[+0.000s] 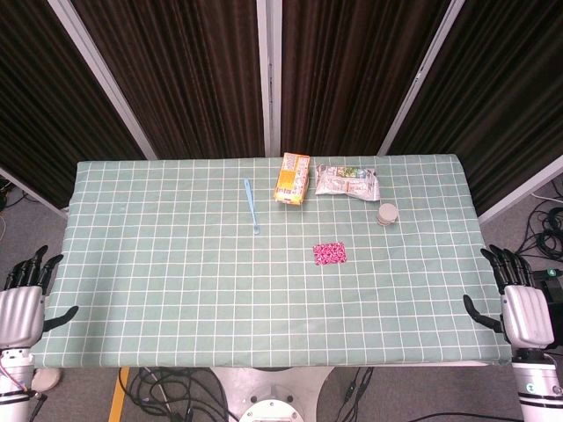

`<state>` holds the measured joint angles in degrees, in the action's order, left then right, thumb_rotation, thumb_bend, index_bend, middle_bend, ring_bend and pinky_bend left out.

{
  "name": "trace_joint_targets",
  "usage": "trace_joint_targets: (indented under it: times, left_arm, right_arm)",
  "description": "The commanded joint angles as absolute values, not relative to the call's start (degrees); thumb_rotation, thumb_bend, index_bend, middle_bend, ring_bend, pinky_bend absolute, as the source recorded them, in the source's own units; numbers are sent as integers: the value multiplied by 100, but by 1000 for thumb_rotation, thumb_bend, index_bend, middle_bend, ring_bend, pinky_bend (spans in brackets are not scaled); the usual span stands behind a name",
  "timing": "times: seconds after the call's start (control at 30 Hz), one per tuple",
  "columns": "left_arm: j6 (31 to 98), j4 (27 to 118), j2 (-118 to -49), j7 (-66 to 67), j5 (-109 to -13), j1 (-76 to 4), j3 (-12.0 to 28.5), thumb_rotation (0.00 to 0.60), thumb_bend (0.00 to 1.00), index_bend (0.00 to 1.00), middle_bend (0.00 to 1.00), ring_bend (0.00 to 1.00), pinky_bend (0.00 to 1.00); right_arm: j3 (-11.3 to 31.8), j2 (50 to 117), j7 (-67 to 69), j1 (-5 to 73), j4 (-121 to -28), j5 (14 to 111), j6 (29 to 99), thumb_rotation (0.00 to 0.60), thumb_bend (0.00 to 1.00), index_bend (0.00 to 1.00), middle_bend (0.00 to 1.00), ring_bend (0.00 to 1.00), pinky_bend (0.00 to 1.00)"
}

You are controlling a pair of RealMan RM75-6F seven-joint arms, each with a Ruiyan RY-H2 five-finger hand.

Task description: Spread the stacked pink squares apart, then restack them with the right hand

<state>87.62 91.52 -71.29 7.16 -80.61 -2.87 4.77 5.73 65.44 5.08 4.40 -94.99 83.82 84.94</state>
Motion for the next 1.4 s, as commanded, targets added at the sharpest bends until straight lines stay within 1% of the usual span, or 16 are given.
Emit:
trace_joint_targets:
  times: [0.03, 0.23, 0.4, 0.57, 0.63, 0.7, 0.77, 0.87, 0.9, 1.0, 1.13, 1.2, 1.4]
  left_arm:
    - [8787, 9136, -7140, 703, -8060, -271, 476, 600, 157, 209, 146, 141, 145]
    - [8843, 9130, -7134, 670, -8100, -238, 462, 600, 156, 209, 146, 141, 145]
    - [8864, 9149, -7123, 668, -8127, -227, 456, 600, 157, 209, 146, 141, 145]
    - [8929, 9063, -7181, 606, -8185, -220, 469, 600, 156, 209, 146, 141, 145]
    - [8932, 9074, -7173, 611, -8169, -208, 468, 600, 156, 209, 146, 141, 145]
    - [8939, 9086, -7161, 617, -8178, -197, 457, 600, 156, 209, 146, 141, 145]
    - [8962, 9094, -7149, 620, -8207, -182, 440, 600, 157, 209, 146, 141, 145]
    - [9000, 9104, -7140, 613, -8201, -136, 419, 600, 156, 209, 146, 141, 145]
    - [9008, 9105, -7138, 612, -8192, -122, 414, 600, 156, 209, 146, 141, 145]
    - [9000, 9118, -7125, 617, -8173, -98, 397, 600, 157, 209, 146, 141, 145]
    - [8990, 9123, -7122, 619, -8193, -101, 395, 600, 156, 209, 146, 141, 145]
    - [8983, 9118, -7121, 618, -8185, -102, 401, 600, 156, 209, 146, 141, 145]
    - [8952, 9094, -7116, 596, -8143, -78, 389, 600, 156, 209, 146, 141, 145]
  right_arm:
    - [570, 6532, 523, 435, -9518, 8430, 8533, 522, 249, 111, 64, 0, 0]
    - [542, 6503, 550, 411, -9539, 8471, 8562, 524, 249, 112, 63, 0, 0]
    - [542, 6497, 579, 487, -9521, 8441, 8404, 530, 247, 113, 64, 0, 0]
    - [613, 6585, 442, 870, -9479, 8363, 7819, 531, 250, 132, 76, 0, 0]
    - [690, 6655, 241, 1108, -9510, 8295, 7513, 527, 267, 153, 75, 0, 0]
    - [785, 6770, -7, 1332, -9501, 8104, 7198, 528, 296, 209, 61, 0, 0]
    - [888, 6902, -294, 1640, -9464, 7813, 6719, 519, 324, 240, 39, 0, 0]
    - [1010, 7130, -538, 2060, -9346, 7447, 6102, 490, 388, 253, 9, 0, 0]
    - [1042, 7222, -573, 2172, -9281, 7369, 5964, 465, 410, 256, 4, 0, 0]
    - [1154, 7592, -625, 2524, -8986, 7121, 5572, 412, 436, 266, 3, 0, 0]
    - [1252, 8109, -699, 2997, -8519, 6762, 5021, 361, 448, 277, 3, 0, 0]
    - [1256, 8332, -794, 3171, -8309, 6658, 4866, 347, 451, 277, 3, 0, 0]
    - [1190, 9034, -1085, 3637, -7558, 6309, 4410, 333, 454, 277, 3, 0, 0]
